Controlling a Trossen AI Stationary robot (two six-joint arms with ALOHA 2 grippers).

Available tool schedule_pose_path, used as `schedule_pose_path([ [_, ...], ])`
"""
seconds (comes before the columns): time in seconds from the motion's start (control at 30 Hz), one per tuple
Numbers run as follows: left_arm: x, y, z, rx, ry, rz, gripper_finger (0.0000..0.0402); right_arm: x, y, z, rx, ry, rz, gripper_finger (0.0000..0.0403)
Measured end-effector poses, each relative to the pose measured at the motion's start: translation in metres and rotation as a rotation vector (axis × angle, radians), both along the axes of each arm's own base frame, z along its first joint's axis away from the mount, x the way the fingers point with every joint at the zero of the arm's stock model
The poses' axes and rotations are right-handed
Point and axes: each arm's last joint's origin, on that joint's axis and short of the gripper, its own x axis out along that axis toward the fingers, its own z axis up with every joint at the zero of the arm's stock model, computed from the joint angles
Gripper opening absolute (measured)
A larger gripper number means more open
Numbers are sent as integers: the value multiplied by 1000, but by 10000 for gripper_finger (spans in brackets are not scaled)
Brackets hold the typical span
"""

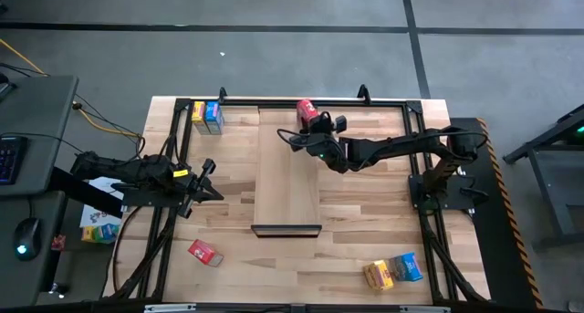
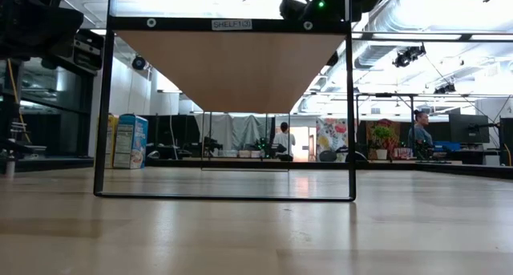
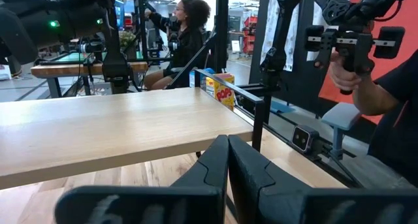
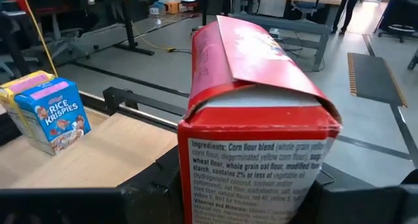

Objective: Stack cereal on shelf
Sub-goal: Put the top red cereal box on the shelf

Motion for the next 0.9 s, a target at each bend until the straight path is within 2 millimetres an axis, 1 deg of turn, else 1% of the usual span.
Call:
schedule_pose_path([
  [0.23, 0, 0, 0, 0, 0, 0, 3, -1, -8, -1, 32, -60, -42, 166],
  [0.4, 0, 0, 0, 0, 0, 0, 3, -2, -9, -3, 34, -45, -43, 191],
  [0.7, 0, 0, 0, 0, 0, 0, 3, -1, -7, -3, 32, -32, -23, 251],
  [0.9, 0, 0, 0, 0, 0, 0, 3, 0, 1, -3, 13, 1, 8, 256],
])
